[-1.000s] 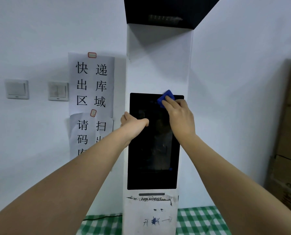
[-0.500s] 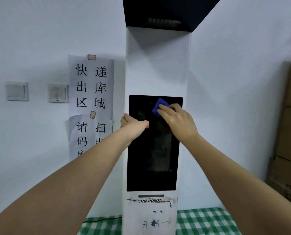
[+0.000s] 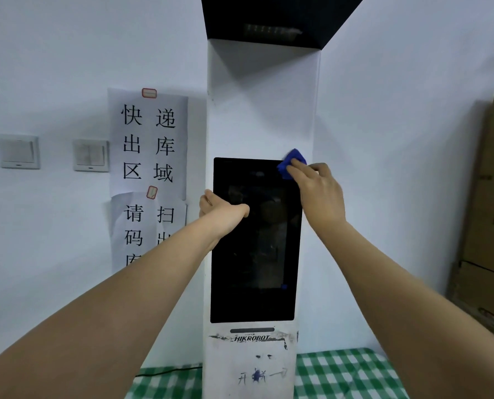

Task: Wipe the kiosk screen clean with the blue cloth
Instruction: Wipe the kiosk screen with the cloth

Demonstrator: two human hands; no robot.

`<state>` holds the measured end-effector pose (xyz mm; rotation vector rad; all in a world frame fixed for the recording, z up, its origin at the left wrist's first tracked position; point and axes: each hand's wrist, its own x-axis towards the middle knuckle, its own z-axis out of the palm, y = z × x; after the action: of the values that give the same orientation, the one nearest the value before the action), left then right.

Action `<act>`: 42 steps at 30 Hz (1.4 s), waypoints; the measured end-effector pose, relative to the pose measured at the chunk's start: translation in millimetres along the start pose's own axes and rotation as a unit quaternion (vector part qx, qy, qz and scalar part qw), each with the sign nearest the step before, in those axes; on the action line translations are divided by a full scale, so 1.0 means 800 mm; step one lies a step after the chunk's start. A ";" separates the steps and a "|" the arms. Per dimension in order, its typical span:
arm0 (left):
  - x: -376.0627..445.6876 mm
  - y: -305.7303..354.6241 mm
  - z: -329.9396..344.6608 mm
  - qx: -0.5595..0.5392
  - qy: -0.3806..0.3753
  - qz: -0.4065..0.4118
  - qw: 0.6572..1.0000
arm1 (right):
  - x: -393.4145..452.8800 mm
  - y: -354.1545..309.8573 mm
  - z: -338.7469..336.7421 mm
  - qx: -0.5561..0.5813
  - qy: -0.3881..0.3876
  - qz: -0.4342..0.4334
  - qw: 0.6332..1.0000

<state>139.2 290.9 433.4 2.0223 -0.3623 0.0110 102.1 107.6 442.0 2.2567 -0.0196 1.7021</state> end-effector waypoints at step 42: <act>-0.004 -0.003 -0.005 0.009 -0.010 0.000 1.000 | -0.044 0.003 0.009 0.053 0.000 0.037 0.998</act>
<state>137.0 296.2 433.1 2.0409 -0.3752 -0.0059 97.9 97.5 407.9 2.3599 -0.0140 1.7803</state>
